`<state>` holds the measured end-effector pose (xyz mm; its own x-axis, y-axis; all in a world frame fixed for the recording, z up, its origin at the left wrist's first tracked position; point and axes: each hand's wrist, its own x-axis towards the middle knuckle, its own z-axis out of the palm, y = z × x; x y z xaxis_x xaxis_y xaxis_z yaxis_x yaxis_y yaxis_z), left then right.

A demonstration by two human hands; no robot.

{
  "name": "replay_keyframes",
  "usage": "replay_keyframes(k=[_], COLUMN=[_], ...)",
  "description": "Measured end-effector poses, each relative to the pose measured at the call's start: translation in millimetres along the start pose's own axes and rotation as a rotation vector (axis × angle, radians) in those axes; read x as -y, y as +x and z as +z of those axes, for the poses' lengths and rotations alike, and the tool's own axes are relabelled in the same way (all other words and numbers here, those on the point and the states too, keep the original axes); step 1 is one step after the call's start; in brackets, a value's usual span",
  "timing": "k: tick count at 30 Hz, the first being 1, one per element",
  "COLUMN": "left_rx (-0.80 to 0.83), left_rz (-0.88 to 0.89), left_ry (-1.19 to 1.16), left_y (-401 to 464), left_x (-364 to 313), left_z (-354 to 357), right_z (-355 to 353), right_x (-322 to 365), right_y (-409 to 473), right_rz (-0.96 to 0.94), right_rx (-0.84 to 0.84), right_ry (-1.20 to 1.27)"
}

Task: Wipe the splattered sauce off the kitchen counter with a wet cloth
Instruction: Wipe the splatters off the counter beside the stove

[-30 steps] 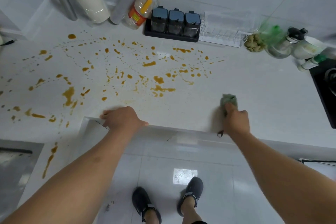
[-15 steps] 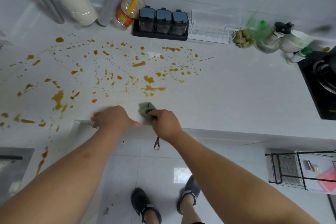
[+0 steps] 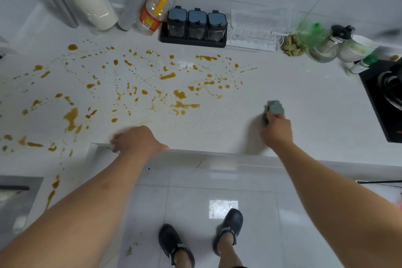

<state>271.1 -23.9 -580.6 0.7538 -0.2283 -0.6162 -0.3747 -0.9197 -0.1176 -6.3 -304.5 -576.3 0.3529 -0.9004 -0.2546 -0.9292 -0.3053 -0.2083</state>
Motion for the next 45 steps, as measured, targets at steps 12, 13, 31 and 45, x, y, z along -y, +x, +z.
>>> replay_keyframes(k=[12, 13, 31, 45], left_rx=[0.044, 0.036, 0.040, -0.111], left_rz=[-0.048, -0.041, -0.003, 0.361], left_ry=[-0.041, -0.043, -0.004, 0.039], left_y=[26.0, 24.8, 5.5, -107.6], left_x=[0.3, 0.7, -3.7, -166.5], left_z=[6.2, 5.6, -4.1, -30.1], right_z=[84.6, 78.6, 65.5, 4.4], right_x=[140.4, 121.8, 145.0, -52.1], right_y=[-120.9, -106.2, -111.5, -63.1], right_rz=[-0.654, -0.611, -0.417, -0.213], right_rx=[-0.028, -0.026, 0.024, 0.109], right_ry=[-0.019, -0.050, -0.029, -0.023])
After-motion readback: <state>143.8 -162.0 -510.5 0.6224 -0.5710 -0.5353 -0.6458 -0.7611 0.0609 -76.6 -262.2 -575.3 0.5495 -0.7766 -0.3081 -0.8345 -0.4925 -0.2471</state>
